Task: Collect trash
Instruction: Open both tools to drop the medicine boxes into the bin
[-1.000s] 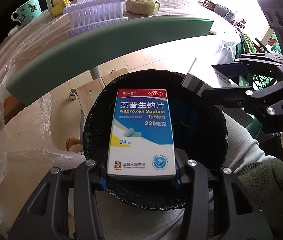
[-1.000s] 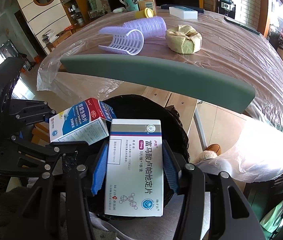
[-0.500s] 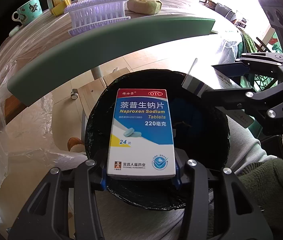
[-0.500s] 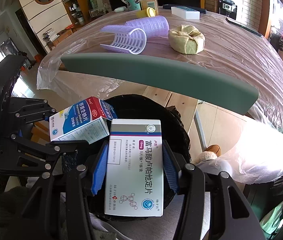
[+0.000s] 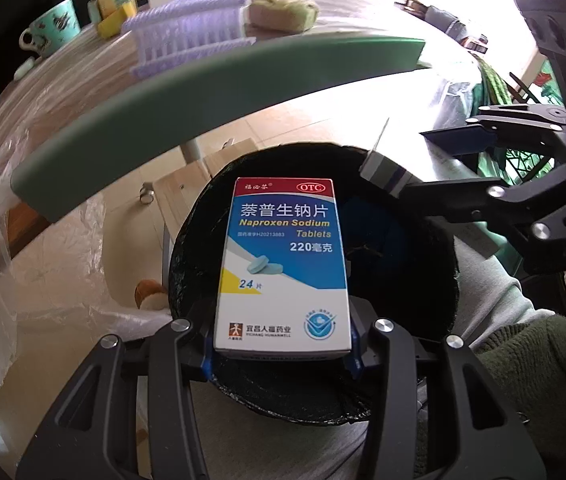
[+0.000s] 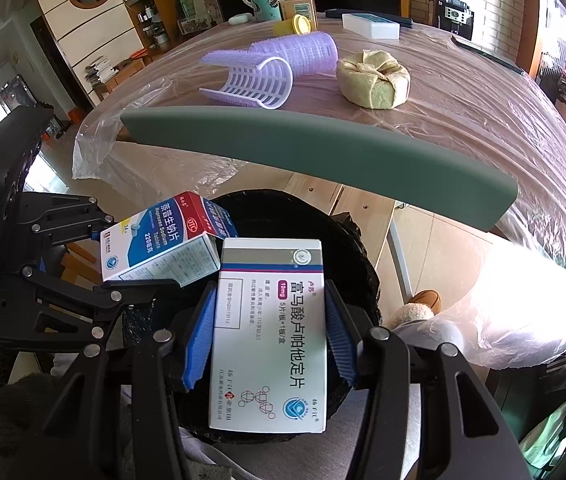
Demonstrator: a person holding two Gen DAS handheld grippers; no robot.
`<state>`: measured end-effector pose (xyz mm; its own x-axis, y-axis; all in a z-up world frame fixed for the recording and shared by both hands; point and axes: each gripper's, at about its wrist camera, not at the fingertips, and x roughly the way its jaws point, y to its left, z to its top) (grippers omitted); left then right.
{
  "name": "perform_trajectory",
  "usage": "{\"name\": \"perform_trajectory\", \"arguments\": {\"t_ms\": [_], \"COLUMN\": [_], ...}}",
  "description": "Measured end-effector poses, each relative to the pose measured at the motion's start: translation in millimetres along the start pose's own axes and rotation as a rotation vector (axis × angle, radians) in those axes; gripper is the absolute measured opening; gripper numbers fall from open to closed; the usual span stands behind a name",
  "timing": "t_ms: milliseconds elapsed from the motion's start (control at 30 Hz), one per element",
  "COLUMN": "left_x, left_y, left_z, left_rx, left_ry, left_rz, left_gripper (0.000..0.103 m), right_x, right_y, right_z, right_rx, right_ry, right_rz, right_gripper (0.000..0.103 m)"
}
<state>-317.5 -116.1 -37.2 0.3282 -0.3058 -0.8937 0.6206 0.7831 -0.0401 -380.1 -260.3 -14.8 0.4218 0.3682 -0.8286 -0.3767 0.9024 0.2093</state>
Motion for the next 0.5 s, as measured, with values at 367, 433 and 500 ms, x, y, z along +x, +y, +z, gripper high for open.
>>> {"name": "perform_trajectory", "arguments": {"t_ms": [367, 433, 500], "left_x": [-9, -12, -16], "left_y": [-1, -1, -1], "left_z": [1, 1, 1], "left_rx": [0.01, 0.009, 0.005], "left_ry": [-0.041, -0.047, -0.056], "left_rz": [0.015, 0.022, 0.032], "left_gripper": [0.076, 0.077, 0.077], "right_x": [-17, -22, -28], "right_y": [-2, -3, -3], "right_z": [3, 4, 4], "right_rx": [0.001, 0.001, -0.003], "right_ry": [-0.054, -0.064, -0.081], "right_rz": [-0.016, -0.022, -0.027], "right_gripper": [0.072, 0.073, 0.073]}}
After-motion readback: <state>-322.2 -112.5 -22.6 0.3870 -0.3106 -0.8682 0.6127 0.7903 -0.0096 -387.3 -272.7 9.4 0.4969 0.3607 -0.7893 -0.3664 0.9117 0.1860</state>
